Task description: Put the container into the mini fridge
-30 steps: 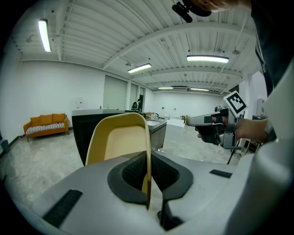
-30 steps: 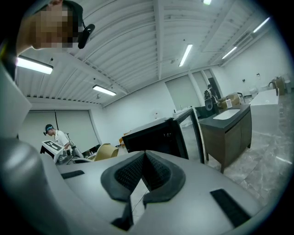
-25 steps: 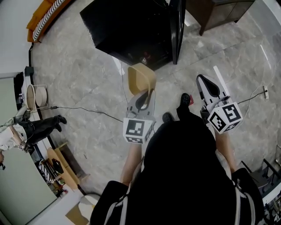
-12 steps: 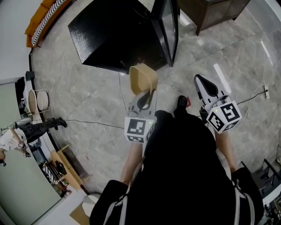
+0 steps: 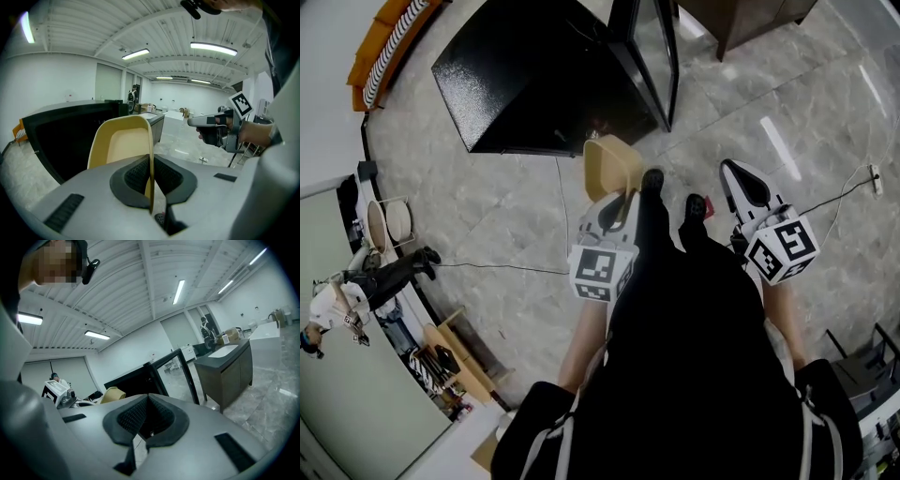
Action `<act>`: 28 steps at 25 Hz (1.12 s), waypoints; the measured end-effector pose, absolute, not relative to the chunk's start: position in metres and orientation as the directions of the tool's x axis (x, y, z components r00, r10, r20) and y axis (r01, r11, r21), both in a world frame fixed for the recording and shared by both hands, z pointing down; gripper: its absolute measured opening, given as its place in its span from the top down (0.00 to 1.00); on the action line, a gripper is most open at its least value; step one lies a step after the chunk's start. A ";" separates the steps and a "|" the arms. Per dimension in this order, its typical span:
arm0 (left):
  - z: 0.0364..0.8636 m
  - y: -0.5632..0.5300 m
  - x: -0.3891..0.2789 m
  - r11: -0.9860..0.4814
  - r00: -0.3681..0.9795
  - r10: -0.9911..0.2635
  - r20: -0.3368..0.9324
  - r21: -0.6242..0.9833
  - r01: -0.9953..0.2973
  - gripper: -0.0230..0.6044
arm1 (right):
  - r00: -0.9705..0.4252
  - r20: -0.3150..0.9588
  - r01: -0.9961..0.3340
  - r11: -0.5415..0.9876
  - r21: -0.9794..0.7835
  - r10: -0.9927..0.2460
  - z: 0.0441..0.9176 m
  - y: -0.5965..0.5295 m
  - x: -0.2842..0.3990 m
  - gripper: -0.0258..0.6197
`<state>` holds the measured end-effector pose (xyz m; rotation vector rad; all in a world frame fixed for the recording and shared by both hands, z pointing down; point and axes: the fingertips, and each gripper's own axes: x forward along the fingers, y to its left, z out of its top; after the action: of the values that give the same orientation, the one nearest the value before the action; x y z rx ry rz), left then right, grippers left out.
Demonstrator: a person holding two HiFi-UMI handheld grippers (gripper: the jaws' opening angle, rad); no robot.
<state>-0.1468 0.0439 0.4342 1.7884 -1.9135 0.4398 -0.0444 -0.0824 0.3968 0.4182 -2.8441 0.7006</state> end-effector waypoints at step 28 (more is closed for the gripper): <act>0.568 -0.046 -0.308 -0.302 0.182 -0.577 0.796 -0.001 -0.953 0.90 | -0.766 0.290 -0.642 0.679 -0.355 -0.573 0.389 -0.125 -0.125 0.93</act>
<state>-0.3081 -0.0461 0.5682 1.9557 -1.4321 0.9705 -0.1250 -0.1247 0.3890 0.9967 -2.7346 0.6663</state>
